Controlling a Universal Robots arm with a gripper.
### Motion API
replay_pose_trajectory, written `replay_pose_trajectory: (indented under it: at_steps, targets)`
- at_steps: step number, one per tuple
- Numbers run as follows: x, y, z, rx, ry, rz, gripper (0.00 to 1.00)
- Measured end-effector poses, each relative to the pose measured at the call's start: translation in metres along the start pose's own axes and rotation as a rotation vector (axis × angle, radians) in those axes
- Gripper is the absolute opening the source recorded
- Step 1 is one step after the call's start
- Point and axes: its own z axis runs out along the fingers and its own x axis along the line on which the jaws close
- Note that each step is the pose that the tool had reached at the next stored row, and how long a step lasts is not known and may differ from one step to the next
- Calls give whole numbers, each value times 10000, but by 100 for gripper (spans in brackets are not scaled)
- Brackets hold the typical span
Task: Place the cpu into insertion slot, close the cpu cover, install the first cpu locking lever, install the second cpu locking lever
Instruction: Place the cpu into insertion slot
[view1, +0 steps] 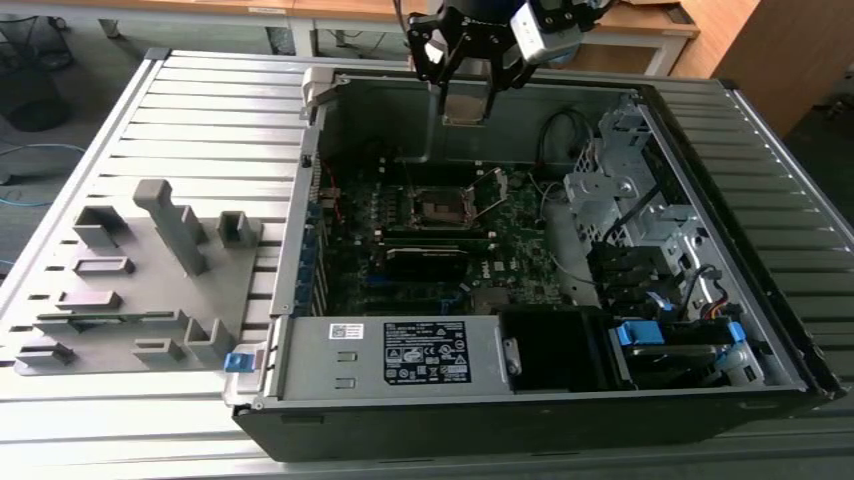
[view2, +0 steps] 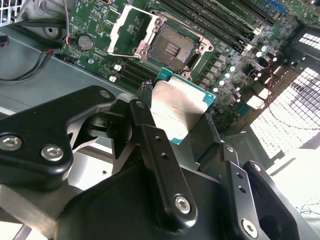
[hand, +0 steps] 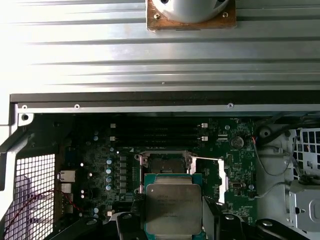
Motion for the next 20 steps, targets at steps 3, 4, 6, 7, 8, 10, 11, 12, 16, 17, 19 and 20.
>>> replay_pose_trajectory:
  at_steps: [3, 4, 6, 7, 8, 10, 11, 12, 16, 17, 19, 20]
  targets:
    - [0, -1, 13, 0, 0, 0, 54]
    - [0, -2, 20, -1, 0, 0, 54]
    - [-1, -3, 33, 0, 0, 0, 54]
    - [-1, -3, 39, 0, 0, 0, 54]
    - [-1, -4, 44, 1, 0, 0, 54]
    - [-1, -4, 46, 0, 0, 1, 54]
    - [-1, -4, 47, 0, 0, 0, 54]
    - [-1, -4, 47, 1, 1, 0, 54]
    - [-1, -5, 57, -1, -1, 0, 54]
    - [-1, -5, 60, 0, 0, 0, 54]
    - [-1, -6, 67, 0, 0, 0, 54]
    - [-1, -6, 69, 1, 1, 0, 54]
